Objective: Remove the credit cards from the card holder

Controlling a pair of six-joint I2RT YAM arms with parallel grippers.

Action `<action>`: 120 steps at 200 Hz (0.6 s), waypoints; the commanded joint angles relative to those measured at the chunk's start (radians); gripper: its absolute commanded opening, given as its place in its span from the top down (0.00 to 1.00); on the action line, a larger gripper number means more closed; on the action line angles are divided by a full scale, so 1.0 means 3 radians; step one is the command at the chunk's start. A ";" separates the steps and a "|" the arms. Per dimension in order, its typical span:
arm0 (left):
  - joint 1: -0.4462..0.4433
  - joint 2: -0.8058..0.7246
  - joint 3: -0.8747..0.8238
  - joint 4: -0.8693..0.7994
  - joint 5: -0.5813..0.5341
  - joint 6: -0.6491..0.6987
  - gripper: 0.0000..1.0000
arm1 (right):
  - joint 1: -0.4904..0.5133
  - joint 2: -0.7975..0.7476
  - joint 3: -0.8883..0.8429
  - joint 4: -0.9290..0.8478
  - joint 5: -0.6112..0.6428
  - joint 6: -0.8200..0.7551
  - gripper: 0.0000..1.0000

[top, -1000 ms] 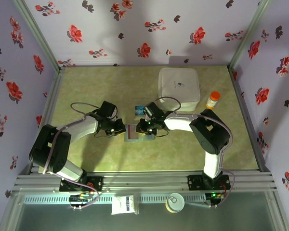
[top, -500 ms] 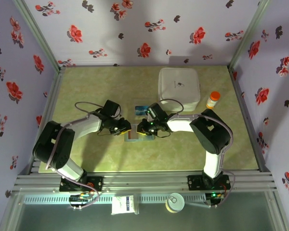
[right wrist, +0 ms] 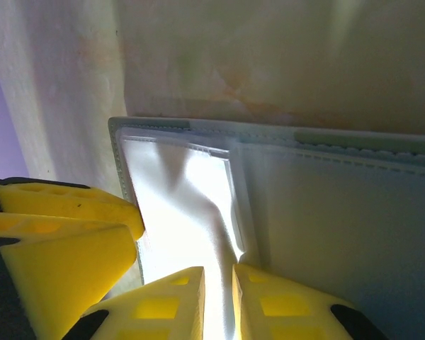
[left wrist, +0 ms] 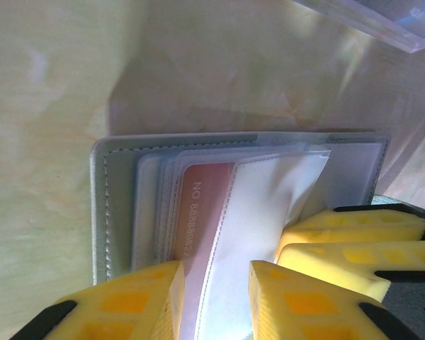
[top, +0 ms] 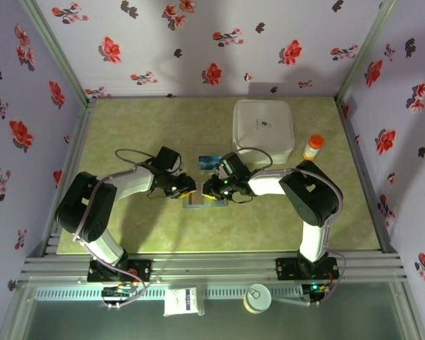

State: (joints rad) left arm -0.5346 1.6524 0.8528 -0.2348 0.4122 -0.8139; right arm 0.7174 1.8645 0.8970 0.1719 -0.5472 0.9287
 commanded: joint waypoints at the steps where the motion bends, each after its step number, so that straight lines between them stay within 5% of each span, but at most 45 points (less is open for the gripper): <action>1: -0.0033 0.0067 0.0076 0.0037 0.0043 -0.0058 0.71 | -0.0029 0.0021 -0.0070 0.0055 -0.0036 0.0069 0.81; 120: -0.0089 0.0168 0.0178 0.0052 0.0063 -0.0089 0.81 | -0.0035 0.0036 -0.0125 0.0183 -0.0104 0.0121 0.81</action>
State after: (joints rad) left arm -0.5529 1.6848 0.8776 -0.2211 0.4129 -0.8333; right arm 0.7132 1.8645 0.8818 0.2127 -0.5621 0.9543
